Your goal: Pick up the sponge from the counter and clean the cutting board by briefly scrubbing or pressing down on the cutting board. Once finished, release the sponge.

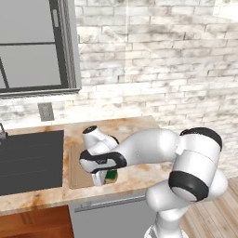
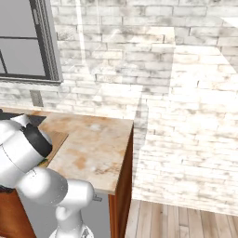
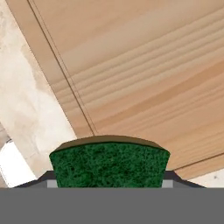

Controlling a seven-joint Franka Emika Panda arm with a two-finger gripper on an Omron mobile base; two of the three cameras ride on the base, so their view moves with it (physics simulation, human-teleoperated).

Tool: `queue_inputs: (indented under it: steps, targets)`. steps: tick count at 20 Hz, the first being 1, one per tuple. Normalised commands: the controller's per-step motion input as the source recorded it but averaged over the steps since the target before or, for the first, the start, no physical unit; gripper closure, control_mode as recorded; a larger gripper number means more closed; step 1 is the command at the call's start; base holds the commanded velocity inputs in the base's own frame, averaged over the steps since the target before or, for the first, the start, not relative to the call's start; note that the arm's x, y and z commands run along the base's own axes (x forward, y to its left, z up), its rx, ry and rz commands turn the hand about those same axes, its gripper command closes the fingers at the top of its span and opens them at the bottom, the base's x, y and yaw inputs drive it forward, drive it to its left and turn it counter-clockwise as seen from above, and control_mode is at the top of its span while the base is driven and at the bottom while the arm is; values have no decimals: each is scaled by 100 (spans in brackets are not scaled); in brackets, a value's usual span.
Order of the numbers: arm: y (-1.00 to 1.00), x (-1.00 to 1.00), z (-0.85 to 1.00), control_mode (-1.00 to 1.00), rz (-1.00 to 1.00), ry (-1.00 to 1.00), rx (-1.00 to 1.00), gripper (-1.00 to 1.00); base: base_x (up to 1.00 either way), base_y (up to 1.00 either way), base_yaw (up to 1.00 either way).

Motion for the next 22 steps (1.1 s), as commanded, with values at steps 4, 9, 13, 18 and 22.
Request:
queue_inputs:
  steps: [4, 9, 13, 18, 22]
  targets:
    - [0, 5, -38, -100, 16, -7, 0, 100, 0, 0, 0]
    - [0, 21, -31, -100, 16, -4, 3, 100, 0, 0, 0]
    - [0, 42, -25, -100, 16, -2, 7, 100, 0, 0, 0]
    - [0, 53, -14, -100, 16, -3, 10, 100, 0, 0, 0]
    - [-1, 61, -8, -100, 14, -5, 10, 100, 0, 0, 0]
